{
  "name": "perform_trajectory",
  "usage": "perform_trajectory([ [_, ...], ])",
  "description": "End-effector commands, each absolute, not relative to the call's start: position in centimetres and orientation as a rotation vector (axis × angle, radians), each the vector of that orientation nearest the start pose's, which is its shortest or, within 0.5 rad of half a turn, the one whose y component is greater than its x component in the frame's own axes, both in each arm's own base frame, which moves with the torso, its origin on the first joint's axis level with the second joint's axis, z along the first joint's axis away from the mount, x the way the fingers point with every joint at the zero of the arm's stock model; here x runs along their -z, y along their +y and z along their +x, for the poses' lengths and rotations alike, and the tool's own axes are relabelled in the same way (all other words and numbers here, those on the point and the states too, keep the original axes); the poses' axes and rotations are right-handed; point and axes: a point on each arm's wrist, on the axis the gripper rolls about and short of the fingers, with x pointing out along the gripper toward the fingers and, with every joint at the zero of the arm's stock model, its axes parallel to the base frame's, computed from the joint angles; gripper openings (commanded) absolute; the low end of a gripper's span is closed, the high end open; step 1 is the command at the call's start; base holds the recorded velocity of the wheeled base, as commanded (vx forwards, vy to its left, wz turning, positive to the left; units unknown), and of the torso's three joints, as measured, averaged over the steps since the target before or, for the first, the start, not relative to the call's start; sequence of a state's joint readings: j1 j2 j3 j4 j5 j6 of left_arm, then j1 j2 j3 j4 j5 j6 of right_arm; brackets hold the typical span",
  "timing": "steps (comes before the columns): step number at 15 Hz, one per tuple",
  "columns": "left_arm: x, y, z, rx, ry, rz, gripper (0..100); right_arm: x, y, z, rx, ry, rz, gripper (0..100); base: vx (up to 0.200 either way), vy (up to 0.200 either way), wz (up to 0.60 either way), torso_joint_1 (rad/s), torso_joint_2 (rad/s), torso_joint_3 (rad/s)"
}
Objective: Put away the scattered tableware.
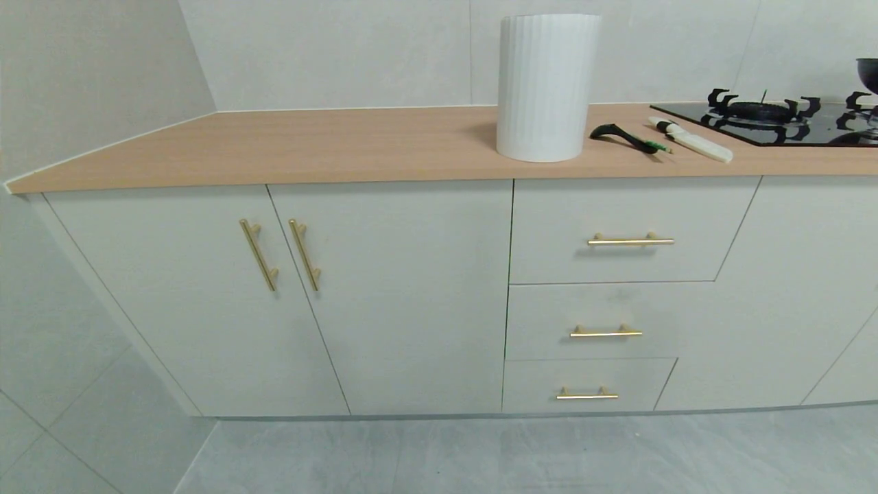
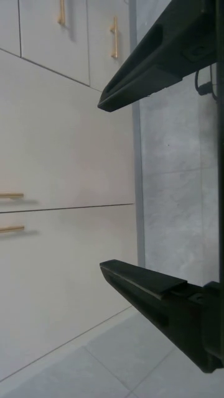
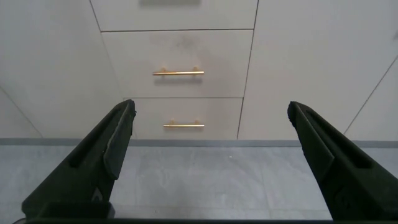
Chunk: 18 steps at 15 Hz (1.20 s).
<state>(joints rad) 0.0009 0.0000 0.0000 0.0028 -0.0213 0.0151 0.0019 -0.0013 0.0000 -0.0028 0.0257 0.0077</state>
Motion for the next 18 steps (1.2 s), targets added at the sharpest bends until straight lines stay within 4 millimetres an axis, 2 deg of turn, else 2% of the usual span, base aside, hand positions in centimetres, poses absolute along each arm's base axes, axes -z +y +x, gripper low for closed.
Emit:
perform_trajectory([
  [1,-7.52,-0.05,-2.27,0.02,0.004,0.015,100,-7.58,0.05,-2.28,-0.029,-0.003,0.008,100,0.0,0.0,0.0,0.0,0.0,0.0],
  [2,-7.52,-0.05,-2.27,0.02,0.004,0.015,100,-7.58,0.05,-2.28,-0.031,-0.003,0.008,100,0.0,0.0,0.0,0.0,0.0,0.0],
  [9,-7.52,-0.05,-2.27,0.02,0.004,0.015,100,-7.58,0.05,-2.28,-0.029,-0.003,0.009,100,0.2,0.0,0.0,0.002,0.0,0.002],
  [18,-7.54,-0.05,-2.27,0.018,0.003,0.012,100,-7.62,0.05,-2.29,-0.029,-0.005,0.005,100,0.0,0.0,0.0,0.0,0.0,0.0],
])
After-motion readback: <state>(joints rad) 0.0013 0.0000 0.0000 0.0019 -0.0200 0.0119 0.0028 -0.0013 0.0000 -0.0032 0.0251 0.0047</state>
